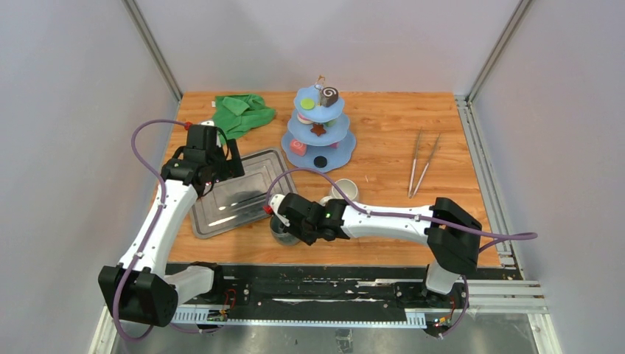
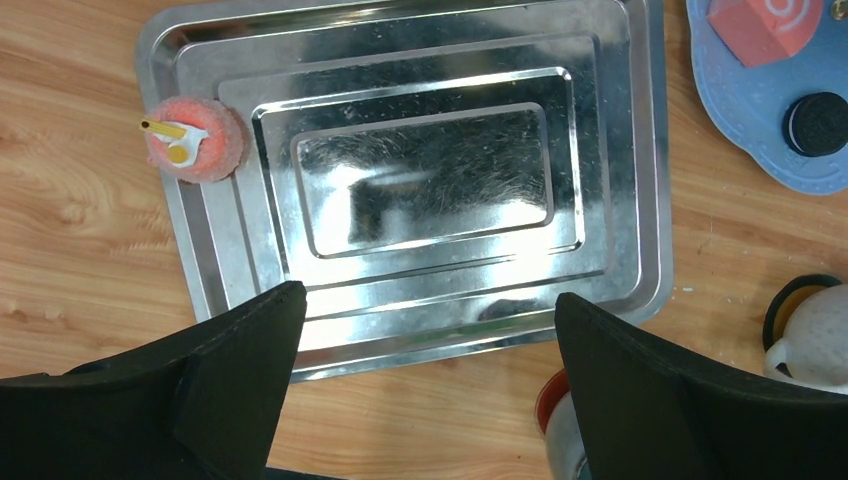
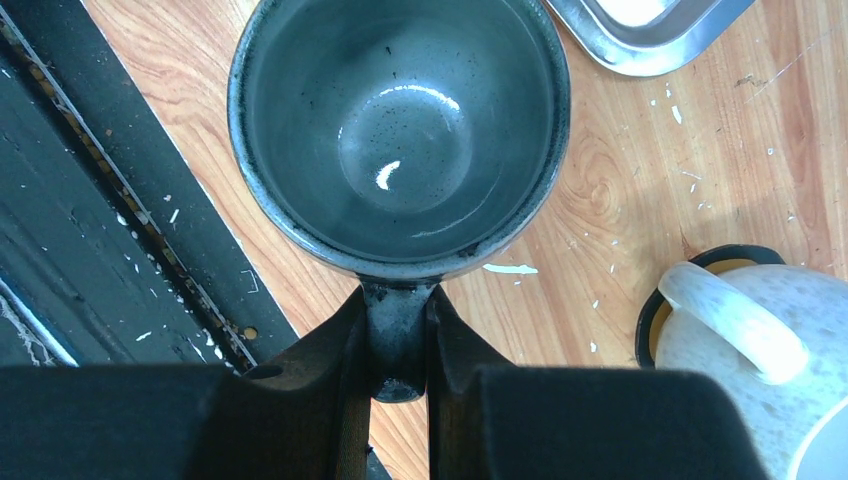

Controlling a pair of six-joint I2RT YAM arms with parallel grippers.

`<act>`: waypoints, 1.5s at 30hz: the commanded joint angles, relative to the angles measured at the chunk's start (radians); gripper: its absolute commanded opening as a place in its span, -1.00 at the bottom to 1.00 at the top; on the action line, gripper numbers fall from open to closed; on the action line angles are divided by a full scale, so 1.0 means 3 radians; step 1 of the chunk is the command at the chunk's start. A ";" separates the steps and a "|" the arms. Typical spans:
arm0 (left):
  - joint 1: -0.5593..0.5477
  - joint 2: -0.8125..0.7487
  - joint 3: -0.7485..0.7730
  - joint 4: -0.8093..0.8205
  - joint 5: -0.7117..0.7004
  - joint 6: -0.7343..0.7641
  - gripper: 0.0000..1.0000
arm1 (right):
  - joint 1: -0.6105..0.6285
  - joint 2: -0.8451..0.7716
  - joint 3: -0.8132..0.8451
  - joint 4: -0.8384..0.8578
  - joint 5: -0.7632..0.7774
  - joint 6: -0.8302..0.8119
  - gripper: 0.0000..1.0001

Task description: Serve the afternoon tea

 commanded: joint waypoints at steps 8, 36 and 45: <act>0.0025 -0.0087 -0.0045 0.0041 0.0009 0.0015 1.00 | 0.0024 0.0024 0.0018 0.0196 0.0023 0.0106 -0.65; 0.0025 -0.0346 -0.0041 0.0231 0.0414 0.0029 0.96 | -0.1689 -0.1181 0.0528 -0.0391 0.1211 0.0556 0.56; 0.0025 -0.0523 -0.0257 0.0473 0.0520 -0.0058 0.96 | -0.2607 -0.1519 0.0297 -0.0828 0.1622 0.1010 0.64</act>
